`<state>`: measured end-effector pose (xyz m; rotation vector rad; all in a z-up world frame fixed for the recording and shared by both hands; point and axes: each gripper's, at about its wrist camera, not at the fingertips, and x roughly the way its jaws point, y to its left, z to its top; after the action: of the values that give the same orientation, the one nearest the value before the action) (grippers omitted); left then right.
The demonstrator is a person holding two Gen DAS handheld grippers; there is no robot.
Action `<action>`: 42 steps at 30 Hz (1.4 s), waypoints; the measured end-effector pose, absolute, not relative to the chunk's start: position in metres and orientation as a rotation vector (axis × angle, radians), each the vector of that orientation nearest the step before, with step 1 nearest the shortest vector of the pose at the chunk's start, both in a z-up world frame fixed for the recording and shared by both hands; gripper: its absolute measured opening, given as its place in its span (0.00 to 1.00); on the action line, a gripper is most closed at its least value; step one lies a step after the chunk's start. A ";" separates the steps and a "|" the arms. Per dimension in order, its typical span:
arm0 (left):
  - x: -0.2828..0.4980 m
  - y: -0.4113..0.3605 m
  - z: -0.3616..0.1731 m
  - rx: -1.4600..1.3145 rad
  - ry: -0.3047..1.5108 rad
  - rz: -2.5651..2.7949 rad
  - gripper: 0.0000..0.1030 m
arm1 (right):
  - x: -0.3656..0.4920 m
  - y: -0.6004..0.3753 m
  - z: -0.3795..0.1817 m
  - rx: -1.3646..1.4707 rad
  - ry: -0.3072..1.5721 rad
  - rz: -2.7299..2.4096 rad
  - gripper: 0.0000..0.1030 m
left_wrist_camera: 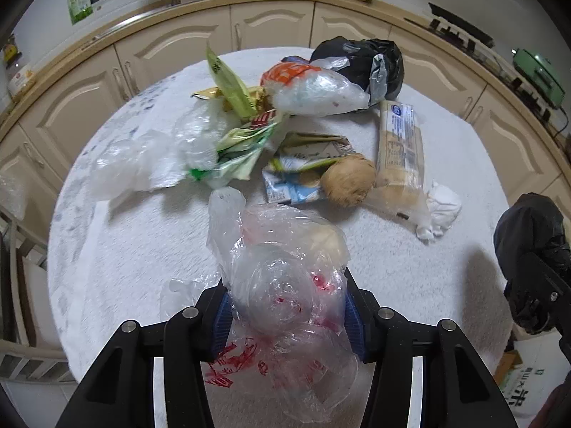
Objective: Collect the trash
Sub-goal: 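Carry both bags to the blue bucket and open both grippers over it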
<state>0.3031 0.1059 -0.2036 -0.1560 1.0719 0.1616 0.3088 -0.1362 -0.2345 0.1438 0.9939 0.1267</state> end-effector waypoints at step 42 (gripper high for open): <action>0.272 -0.201 -0.180 0.276 1.103 -0.432 0.48 | 0.173 -0.411 -0.244 0.441 0.968 -0.432 0.77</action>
<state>0.2718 -0.2008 -0.1805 0.2758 1.1030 -0.4321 0.1726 -0.4113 -0.2438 0.4411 0.9683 -0.4320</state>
